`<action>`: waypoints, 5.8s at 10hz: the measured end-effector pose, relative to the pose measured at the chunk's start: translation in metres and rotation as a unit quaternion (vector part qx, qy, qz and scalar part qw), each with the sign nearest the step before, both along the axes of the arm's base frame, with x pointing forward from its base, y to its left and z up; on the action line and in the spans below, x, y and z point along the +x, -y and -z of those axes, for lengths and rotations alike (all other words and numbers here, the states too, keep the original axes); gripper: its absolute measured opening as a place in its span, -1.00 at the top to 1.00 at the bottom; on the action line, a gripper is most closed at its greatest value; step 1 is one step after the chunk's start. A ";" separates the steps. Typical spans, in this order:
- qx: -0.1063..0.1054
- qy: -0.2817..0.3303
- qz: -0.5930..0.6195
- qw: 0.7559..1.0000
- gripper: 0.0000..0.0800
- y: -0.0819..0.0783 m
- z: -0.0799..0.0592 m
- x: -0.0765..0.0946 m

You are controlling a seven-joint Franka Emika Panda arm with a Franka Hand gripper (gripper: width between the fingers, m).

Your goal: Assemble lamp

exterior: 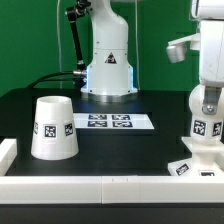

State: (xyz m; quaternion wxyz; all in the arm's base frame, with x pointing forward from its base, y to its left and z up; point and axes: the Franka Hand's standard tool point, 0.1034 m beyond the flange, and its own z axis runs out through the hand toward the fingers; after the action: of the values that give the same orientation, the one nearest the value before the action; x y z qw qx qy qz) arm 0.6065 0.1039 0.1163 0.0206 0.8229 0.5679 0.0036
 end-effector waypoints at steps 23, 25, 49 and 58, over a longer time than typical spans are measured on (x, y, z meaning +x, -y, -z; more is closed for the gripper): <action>0.049 -0.006 0.830 0.555 -0.45 0.000 0.003 -0.002; 0.050 -0.017 0.879 0.474 -0.45 -0.001 0.003 -0.002; 0.048 -0.004 0.328 0.943 -0.75 0.000 0.002 0.003; 0.012 0.005 0.026 1.000 -0.75 0.002 0.003 0.003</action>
Offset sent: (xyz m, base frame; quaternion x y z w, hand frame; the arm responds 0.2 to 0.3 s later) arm -0.0075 -0.0024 -0.0010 0.0399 0.0298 0.3275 0.9435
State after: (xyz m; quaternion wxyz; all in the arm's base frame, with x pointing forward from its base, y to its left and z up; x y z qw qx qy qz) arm 0.6096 0.1021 0.1133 0.0134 0.8376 0.5460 0.0139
